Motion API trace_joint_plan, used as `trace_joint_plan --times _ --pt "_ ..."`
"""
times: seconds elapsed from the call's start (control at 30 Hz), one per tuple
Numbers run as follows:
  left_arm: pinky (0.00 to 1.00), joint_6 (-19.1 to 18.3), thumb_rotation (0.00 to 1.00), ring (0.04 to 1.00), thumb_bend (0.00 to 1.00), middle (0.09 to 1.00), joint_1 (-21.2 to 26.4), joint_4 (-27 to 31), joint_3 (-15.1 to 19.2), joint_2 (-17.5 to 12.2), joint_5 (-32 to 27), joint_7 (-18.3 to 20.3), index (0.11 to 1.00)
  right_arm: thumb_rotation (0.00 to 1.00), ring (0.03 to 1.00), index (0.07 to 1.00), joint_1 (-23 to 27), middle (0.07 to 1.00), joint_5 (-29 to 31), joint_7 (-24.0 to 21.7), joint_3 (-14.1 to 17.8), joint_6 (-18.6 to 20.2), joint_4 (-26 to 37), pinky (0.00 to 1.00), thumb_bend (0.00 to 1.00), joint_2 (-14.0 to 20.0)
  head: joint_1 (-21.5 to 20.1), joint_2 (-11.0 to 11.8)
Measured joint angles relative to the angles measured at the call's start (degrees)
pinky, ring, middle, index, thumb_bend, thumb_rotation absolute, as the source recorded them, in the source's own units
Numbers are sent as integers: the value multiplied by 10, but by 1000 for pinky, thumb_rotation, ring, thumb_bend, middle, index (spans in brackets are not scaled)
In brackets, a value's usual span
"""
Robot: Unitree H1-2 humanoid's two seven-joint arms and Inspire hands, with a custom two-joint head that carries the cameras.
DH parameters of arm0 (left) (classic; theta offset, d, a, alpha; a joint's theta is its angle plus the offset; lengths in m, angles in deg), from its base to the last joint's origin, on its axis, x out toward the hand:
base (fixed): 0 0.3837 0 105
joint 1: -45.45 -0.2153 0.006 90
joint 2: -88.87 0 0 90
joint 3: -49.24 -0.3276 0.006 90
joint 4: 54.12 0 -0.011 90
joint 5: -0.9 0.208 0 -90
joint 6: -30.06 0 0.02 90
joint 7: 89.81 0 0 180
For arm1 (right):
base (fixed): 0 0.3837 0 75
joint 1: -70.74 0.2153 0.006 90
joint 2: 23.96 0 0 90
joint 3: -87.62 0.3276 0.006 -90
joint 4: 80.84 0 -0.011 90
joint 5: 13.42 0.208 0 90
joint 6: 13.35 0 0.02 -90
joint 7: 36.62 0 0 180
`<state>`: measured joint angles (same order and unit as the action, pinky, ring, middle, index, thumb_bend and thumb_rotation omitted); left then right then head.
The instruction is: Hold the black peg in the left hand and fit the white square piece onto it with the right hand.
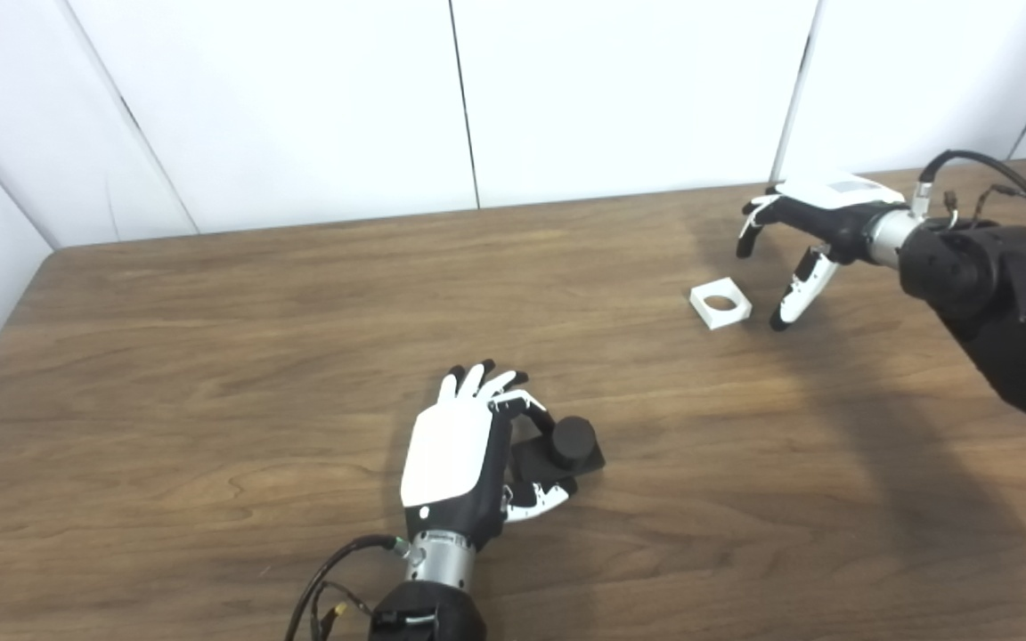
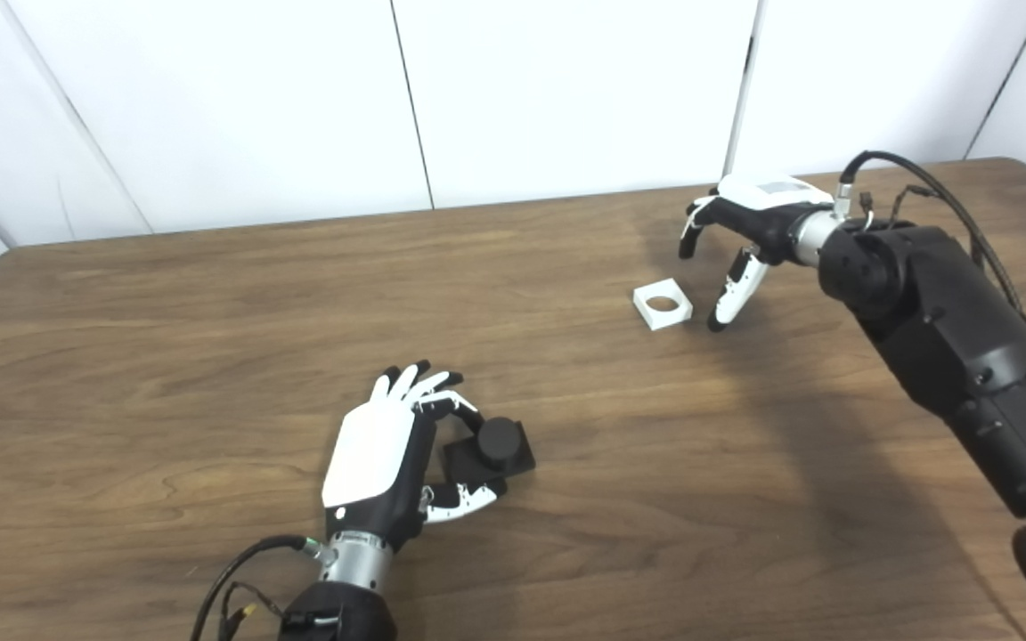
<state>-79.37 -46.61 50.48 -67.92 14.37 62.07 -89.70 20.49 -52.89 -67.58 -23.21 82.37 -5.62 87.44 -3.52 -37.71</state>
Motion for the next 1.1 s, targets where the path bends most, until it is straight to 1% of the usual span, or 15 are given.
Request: trace_joint_plan --times 0.17,0.33,0.57,0.83,1.1 --pt "1000 2 72 964 516 860 0 -1 1 0 0 -1 489 184 1000 708 2 941 -4 -12 -1 2 8 1000 936 -1 2 1" --pt "1000 2 73 967 515 860 0 -2 3 0 -1 -1 489 187 1000 712 3 943 -7 -14 -1 3 13 1000 939 -8 4 1" --pt "1000 3 72 960 515 855 0 -3 3 1 -1 -3 489 207 1000 719 3 951 -7 -7 0 1 -2 1000 941 -25 4 1" --pt "1000 3 73 966 515 859 -1 -5 3 4 -1 -5 489 223 1000 719 10 955 -5 -1 0 0 -19 1000 942 -32 9 -3" --pt "1000 3 74 962 515 855 -2 -5 3 6 2 -5 488 218 1000 716 11 953 -5 2 -1 0 -25 1000 944 -48 6 -2"
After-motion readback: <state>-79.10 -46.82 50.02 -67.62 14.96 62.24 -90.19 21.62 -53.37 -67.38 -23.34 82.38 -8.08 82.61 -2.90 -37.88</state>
